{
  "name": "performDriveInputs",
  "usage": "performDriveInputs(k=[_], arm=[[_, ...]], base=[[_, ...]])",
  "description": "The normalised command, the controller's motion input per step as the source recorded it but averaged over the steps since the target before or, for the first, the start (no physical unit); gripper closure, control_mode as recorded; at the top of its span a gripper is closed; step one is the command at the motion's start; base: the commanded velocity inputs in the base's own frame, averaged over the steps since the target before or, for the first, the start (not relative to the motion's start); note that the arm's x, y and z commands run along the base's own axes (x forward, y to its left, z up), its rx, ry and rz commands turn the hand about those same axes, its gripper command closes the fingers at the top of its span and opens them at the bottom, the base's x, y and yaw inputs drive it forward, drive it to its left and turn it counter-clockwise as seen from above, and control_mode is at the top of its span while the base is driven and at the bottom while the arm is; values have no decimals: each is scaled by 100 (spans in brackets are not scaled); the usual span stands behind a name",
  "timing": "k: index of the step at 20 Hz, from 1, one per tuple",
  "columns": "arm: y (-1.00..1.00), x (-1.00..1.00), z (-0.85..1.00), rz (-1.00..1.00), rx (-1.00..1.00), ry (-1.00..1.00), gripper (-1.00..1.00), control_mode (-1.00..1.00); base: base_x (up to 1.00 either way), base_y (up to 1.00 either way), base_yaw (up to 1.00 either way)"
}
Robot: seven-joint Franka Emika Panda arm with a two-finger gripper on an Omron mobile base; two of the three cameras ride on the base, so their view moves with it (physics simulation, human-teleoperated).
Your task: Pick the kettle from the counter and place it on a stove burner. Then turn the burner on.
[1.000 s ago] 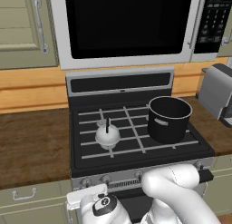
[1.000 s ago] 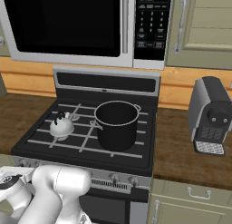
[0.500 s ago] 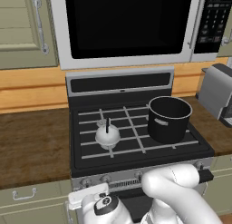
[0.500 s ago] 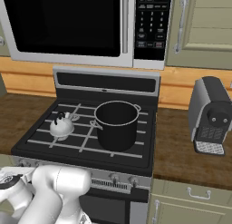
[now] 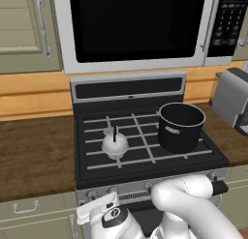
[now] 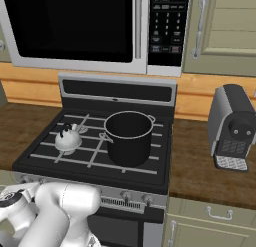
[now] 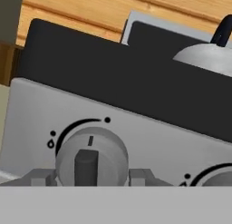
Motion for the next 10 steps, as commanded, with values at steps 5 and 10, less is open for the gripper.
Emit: performDriveInputs(k=[5, 10], arm=[[8, -31, 0, -4, -21, 0, 100, -100], [12, -37, 0, -6, -23, -3, 100, -100]], base=[[0, 0, 0], [0, 0, 0]])
